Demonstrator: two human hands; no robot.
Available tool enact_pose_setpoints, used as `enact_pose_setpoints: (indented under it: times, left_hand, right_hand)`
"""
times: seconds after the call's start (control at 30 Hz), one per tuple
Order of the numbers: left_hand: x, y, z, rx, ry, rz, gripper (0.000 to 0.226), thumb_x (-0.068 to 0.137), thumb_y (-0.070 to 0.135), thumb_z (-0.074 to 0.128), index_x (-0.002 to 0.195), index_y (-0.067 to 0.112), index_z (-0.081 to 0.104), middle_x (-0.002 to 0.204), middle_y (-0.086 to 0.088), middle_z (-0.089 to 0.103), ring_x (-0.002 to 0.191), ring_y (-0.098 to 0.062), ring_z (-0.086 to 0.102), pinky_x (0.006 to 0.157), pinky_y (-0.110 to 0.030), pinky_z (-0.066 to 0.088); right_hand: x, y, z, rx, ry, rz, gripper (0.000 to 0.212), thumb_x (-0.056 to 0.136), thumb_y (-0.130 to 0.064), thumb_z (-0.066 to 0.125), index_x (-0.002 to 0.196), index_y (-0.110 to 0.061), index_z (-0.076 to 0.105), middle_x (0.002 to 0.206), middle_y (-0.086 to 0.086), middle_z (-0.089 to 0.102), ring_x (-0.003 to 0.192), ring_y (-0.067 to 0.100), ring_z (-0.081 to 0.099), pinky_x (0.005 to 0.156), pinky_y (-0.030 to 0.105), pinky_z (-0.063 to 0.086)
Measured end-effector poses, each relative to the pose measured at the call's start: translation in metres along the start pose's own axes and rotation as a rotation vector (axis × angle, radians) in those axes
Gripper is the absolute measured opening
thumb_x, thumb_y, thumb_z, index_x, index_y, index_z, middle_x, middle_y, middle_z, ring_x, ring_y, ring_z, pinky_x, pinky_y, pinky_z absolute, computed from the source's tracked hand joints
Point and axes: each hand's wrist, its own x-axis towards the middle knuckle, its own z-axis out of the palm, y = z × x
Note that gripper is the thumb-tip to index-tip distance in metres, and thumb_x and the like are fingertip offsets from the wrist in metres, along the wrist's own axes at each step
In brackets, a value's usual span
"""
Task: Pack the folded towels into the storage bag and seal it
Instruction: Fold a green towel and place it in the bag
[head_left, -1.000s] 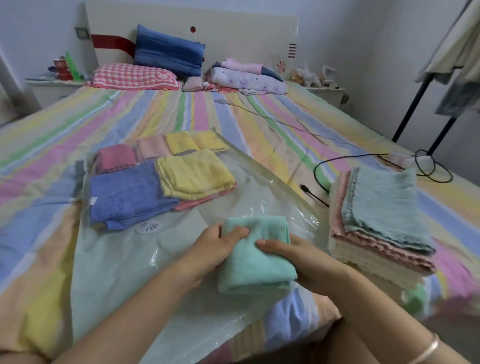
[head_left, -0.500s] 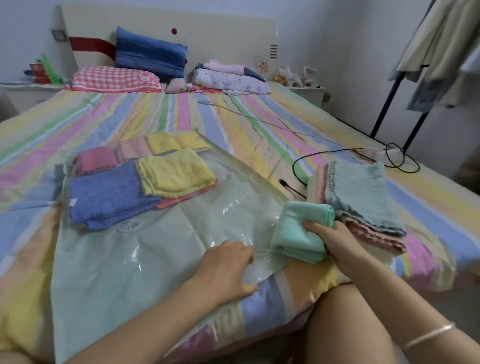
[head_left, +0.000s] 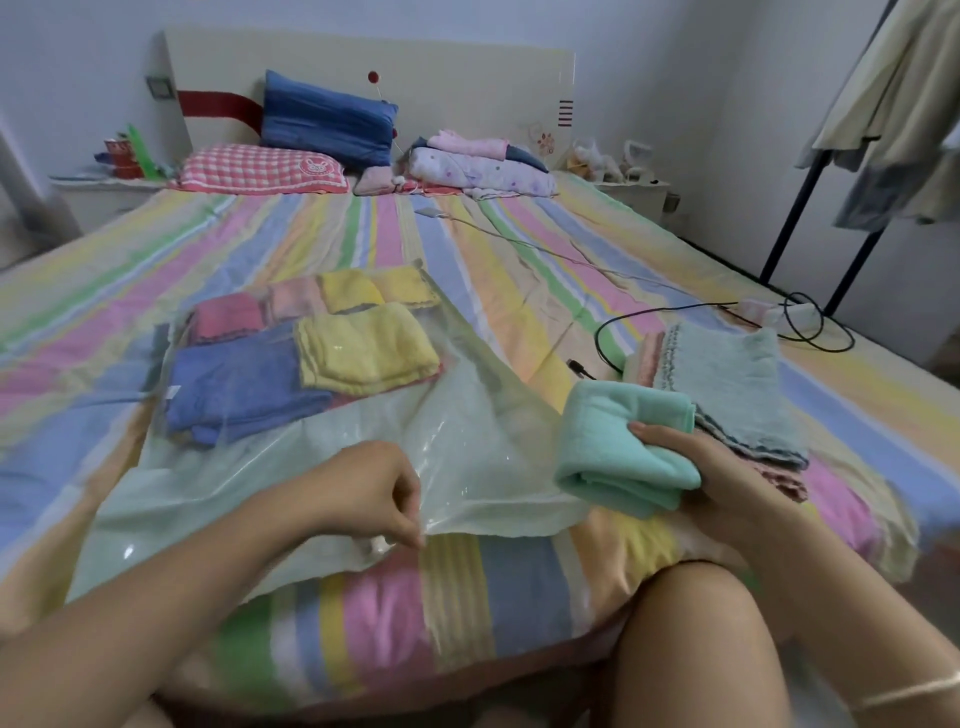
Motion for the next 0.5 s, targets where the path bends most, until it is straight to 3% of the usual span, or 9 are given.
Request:
enact_pose_setpoints:
  times: [0.13, 0.23, 0.3, 0.37, 0.43, 0.5]
  left_hand:
    - [-0.007, 0.002, -0.004, -0.367, -0.028, 0.013, 0.015, 0.085, 0.021, 0.073, 0.077, 0.008, 0.075, 0.079, -0.010, 0.075, 0.078, -0.021, 0.072, 0.066, -0.034, 0.061]
    - [-0.007, 0.015, 0.002, -0.493, 0.151, 0.034, 0.017, 0.088, 0.019, 0.069, 0.078, 0.006, 0.075, 0.075, -0.011, 0.074, 0.071, -0.020, 0.071, 0.060, -0.032, 0.058]
    - [-0.005, 0.025, 0.003, -0.539, 0.292, 0.037, 0.018, 0.088, 0.017, 0.068, 0.078, 0.003, 0.074, 0.071, -0.010, 0.073, 0.065, -0.018, 0.069, 0.054, -0.029, 0.056]
    - [-0.005, 0.033, 0.002, -0.457, 0.429, 0.086, 0.018, 0.087, 0.019, 0.068, 0.075, 0.006, 0.073, 0.067, -0.005, 0.072, 0.061, -0.015, 0.069, 0.051, -0.025, 0.055]
    - [-0.009, 0.040, -0.002, -0.265, 0.583, 0.152, 0.018, 0.085, 0.025, 0.069, 0.072, 0.014, 0.073, 0.061, 0.004, 0.070, 0.055, -0.005, 0.065, 0.053, -0.018, 0.049]
    - [-0.016, 0.046, -0.004, -0.054, 0.713, 0.227, 0.017, 0.084, 0.030, 0.068, 0.071, 0.019, 0.072, 0.063, 0.008, 0.068, 0.059, -0.005, 0.061, 0.058, -0.020, 0.045]
  right_hand:
    - [-0.014, -0.014, 0.013, 0.030, -0.015, -0.002, 0.040, 0.073, -0.026, 0.067, 0.106, -0.004, 0.065, 0.083, 0.013, 0.071, 0.069, 0.019, 0.070, 0.055, 0.027, 0.055]
    - [-0.033, -0.025, 0.025, -0.016, -0.105, 0.006, 0.038, 0.070, -0.023, 0.064, 0.100, -0.001, 0.065, 0.075, 0.012, 0.069, 0.065, 0.017, 0.068, 0.052, 0.023, 0.053]
    - [-0.046, -0.027, 0.035, -0.094, -0.193, 0.071, 0.022, 0.067, -0.016, 0.061, 0.080, -0.001, 0.071, 0.063, 0.011, 0.067, 0.056, 0.016, 0.067, 0.046, 0.019, 0.050]
    - [-0.053, -0.018, 0.048, -0.172, -0.255, 0.188, 0.012, 0.068, -0.011, 0.065, 0.068, -0.005, 0.075, 0.064, 0.013, 0.069, 0.056, 0.017, 0.068, 0.048, 0.019, 0.051]
    - [-0.050, -0.001, 0.060, -0.218, -0.255, 0.294, 0.019, 0.076, -0.014, 0.071, 0.091, -0.004, 0.074, 0.086, 0.016, 0.072, 0.075, 0.022, 0.070, 0.061, 0.025, 0.055]
    - [-0.040, 0.014, 0.069, -0.192, -0.220, 0.346, 0.031, 0.081, -0.021, 0.071, 0.107, -0.005, 0.068, 0.095, 0.014, 0.071, 0.085, 0.024, 0.068, 0.069, 0.030, 0.055]
